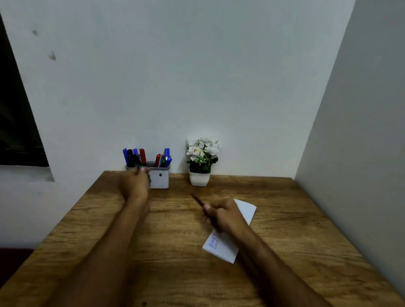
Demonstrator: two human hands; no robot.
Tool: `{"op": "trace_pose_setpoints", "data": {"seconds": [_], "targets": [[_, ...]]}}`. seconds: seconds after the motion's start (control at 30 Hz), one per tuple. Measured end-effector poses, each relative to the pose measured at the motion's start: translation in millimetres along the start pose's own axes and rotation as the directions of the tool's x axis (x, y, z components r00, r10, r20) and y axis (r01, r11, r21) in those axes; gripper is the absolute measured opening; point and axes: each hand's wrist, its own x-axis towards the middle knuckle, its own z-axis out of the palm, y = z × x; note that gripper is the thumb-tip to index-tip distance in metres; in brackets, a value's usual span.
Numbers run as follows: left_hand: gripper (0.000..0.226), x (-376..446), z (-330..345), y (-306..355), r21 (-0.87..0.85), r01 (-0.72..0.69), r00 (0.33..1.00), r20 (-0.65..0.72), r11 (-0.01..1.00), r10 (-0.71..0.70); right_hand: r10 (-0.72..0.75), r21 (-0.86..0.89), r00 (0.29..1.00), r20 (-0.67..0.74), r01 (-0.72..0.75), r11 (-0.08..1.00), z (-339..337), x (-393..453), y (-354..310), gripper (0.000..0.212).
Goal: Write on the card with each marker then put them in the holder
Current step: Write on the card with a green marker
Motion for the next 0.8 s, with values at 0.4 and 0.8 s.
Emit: {"op": "trace_pose_setpoints", "data": {"seconds": [0.4,0.8], "targets": [[0.02,-26.3,28.8,-65.9,0.686,-0.588,0.804,0.555,0.429,0.215,0.0,0.516,0.993,-0.116,0.06,0.855,-49.8,-9.0,18.6,0.012],[0.038,-91.1,30.2,-66.6,0.226,-0.879,0.369,0.88,0.42,0.299,0.006,0.651,0.978,-0.21,0.135,0.747,-68.9,4.0,22.5,0.023]]}}
